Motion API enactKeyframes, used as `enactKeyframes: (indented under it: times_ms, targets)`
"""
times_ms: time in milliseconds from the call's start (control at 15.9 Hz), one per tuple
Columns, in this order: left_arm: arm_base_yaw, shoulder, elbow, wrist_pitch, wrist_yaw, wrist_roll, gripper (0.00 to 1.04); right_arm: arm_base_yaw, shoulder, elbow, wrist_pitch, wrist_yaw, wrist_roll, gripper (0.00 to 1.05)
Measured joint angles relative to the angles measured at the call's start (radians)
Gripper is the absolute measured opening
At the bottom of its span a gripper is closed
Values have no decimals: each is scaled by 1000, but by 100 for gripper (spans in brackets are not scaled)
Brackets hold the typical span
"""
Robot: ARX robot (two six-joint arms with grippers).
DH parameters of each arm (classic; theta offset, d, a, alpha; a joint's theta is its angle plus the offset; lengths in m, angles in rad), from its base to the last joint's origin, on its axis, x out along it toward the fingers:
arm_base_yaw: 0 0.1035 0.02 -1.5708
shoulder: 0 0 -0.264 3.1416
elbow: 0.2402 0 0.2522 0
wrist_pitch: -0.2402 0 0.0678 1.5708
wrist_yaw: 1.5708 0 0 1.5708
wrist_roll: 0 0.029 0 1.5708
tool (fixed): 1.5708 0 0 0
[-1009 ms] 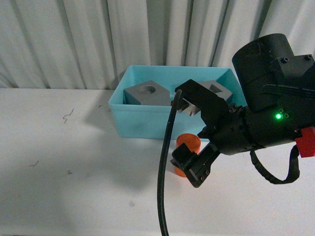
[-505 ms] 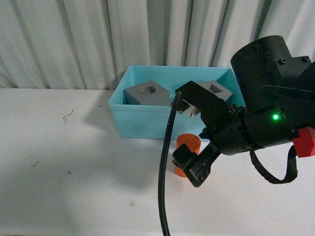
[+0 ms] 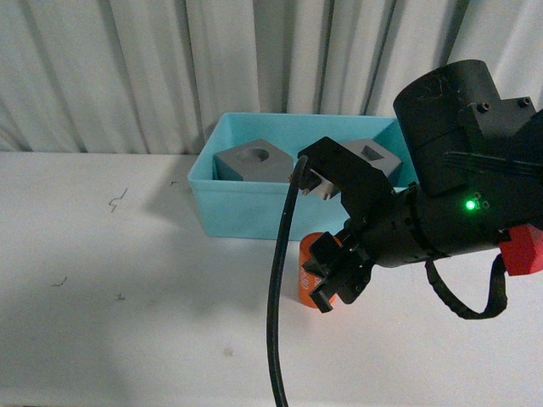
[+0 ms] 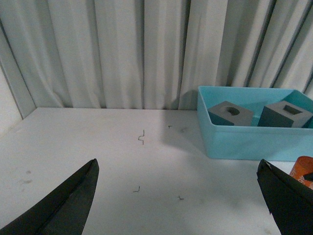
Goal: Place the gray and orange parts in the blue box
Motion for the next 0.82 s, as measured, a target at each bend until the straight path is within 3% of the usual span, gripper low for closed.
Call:
enactKeyframes:
  times_ms: [189,315,568,820]
  targets:
    - [0,0,0,0,0,0,98,-8,-148,-64,71,-53,97,46]
    - [0,0,0,0,0,0,98,-29,-318,-2,94,-89,184,46]
    - [0,0,0,0,0,0,98,-84,-261,231,133,10,249,46]
    - [0,0,0,0,0,0,98,-43,30,459,53,159,305,46]
